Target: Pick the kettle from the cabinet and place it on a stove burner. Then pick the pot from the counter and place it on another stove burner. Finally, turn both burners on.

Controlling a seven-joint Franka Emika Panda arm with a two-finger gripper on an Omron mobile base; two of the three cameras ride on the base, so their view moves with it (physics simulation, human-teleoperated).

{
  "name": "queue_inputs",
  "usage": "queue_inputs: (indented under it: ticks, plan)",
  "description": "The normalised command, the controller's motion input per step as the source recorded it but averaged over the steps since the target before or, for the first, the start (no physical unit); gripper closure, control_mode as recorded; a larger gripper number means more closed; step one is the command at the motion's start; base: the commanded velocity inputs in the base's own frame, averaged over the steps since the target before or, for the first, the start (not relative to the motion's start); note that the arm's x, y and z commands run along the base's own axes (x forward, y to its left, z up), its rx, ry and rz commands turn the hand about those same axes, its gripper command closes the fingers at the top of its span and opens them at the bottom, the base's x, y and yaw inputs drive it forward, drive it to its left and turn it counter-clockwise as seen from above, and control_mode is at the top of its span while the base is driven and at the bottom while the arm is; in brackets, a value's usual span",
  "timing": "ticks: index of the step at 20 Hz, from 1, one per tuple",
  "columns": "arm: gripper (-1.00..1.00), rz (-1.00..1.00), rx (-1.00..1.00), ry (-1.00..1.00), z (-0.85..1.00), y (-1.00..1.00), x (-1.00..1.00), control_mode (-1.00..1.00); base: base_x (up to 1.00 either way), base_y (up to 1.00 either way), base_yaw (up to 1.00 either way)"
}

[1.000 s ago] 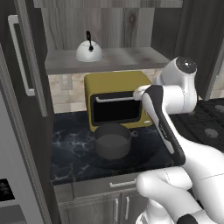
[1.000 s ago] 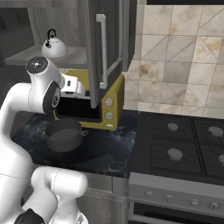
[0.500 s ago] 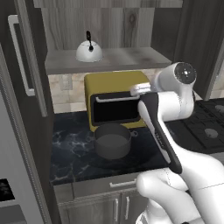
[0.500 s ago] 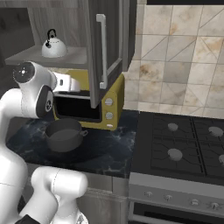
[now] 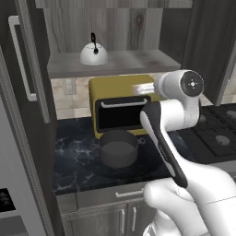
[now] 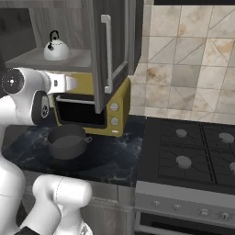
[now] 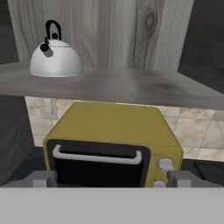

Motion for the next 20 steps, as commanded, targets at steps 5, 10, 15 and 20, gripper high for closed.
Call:
queue_inputs:
  ticks: [5,10,15,20]
  plan:
    - [-1.00,0.00,0.00,-0.14,0.31,0.19,0.00,-1.00,0.00,0.00,0.00]
    - [-1.00,0.00,0.00,-0.11,0.31,0.19,0.00,-1.00,0.00,0.00,0.00]
    - [-1.00,0.00,0.00,-0.04,0.30,0.18,0.00,-1.00,0.00,0.00,0.00]
    - [-1.00,0.00,0.00,-0.03,0.24,0.17,0.00,-1.00,0.00,0.00,0.00]
